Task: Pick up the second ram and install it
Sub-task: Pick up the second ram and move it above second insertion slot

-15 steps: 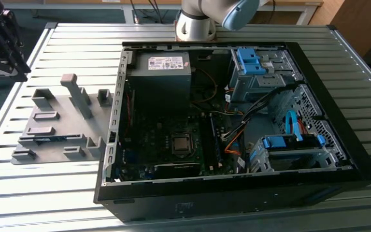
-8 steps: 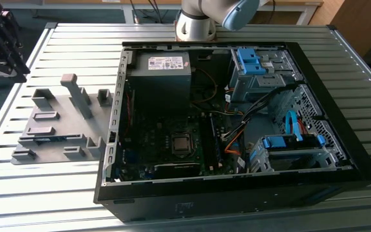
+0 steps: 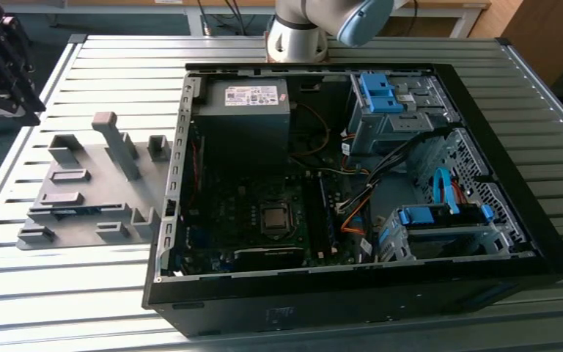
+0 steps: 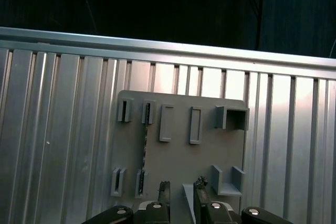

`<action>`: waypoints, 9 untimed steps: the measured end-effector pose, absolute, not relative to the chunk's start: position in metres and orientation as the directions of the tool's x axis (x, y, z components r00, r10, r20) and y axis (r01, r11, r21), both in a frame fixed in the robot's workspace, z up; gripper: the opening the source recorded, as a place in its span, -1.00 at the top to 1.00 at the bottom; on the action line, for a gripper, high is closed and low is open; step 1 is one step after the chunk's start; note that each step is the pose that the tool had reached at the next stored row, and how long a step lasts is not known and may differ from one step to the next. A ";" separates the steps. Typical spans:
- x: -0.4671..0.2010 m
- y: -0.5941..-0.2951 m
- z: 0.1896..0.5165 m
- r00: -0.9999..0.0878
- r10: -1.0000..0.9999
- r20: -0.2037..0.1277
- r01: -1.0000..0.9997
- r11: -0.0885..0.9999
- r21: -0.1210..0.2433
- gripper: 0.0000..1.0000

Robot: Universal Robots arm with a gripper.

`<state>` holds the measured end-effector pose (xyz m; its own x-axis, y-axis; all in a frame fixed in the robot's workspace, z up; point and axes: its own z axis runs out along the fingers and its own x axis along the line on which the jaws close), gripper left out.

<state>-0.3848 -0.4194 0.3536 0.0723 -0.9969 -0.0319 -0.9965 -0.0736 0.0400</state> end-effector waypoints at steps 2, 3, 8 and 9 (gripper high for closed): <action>-0.385 -0.419 0.354 0.072 -0.997 -0.032 -0.996 -0.074 0.040 0.37; -0.385 -0.419 0.354 0.072 -0.997 -0.032 -0.996 -0.074 0.040 0.25; -0.385 -0.420 0.353 0.072 -0.997 -0.032 -0.997 -0.073 0.040 0.25; -0.385 -0.420 0.353 0.072 -0.997 -0.032 -0.997 -0.073 0.040 0.25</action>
